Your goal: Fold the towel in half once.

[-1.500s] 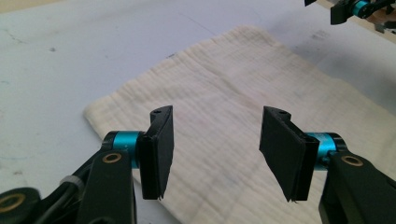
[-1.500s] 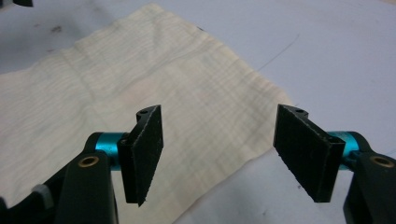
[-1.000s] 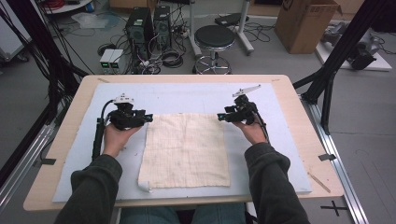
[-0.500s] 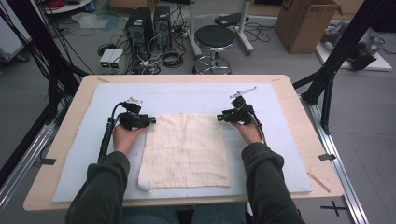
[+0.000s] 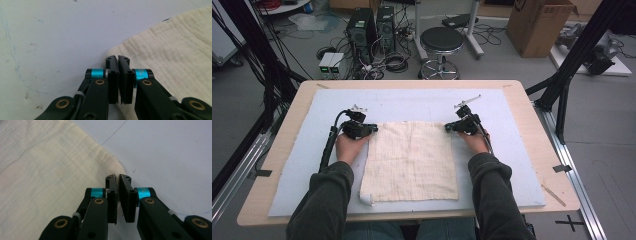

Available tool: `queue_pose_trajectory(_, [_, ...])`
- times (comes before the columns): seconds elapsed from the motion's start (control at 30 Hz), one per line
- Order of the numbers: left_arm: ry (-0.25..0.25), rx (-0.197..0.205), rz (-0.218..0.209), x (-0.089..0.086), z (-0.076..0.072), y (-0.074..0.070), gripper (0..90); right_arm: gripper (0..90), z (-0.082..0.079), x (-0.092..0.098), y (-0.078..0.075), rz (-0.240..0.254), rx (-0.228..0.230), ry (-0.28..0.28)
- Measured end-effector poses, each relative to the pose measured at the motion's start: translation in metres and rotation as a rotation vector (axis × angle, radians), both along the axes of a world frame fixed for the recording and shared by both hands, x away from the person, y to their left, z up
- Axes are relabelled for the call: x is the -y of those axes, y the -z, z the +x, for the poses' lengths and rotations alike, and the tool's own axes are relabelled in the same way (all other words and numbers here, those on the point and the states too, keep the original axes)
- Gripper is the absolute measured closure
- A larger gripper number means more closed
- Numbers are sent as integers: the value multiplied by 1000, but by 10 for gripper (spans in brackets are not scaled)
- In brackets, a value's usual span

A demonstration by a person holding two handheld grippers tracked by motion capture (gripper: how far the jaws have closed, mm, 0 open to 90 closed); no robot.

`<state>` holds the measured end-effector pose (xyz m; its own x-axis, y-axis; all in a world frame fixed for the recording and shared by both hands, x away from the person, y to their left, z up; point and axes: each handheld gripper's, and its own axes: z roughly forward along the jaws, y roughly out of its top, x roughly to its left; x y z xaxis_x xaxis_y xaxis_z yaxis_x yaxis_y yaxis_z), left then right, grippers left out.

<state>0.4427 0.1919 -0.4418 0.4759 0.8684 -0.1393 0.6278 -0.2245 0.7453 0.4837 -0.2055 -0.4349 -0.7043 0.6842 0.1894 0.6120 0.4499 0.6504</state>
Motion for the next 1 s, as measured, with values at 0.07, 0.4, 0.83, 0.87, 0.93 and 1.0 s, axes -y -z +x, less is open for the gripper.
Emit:
queue_pose_trajectory(0.07, [-8,4,0,-1,0,-1,868,854,0,1,0,-11,5,5])
queue_pose_trajectory(0.4, [-38,46,-84,-12,0,-13,871,859,1,9,-12,41,40,30])
queue_pose_trajectory(0.83, [-14,156,-134,-19,0,-55,870,860,4,14,-58,118,139,18])
queue_pose_trajectory(0.87, [-14,147,-150,-21,0,-55,871,860,3,16,-60,139,138,21])
queue_pose_trajectory(0.93, [5,120,-131,-21,-1,-53,871,860,2,18,-59,156,116,23])
queue_pose_trajectory(1.0, [31,108,-107,-20,-2,-51,871,860,1,17,-54,149,108,12])
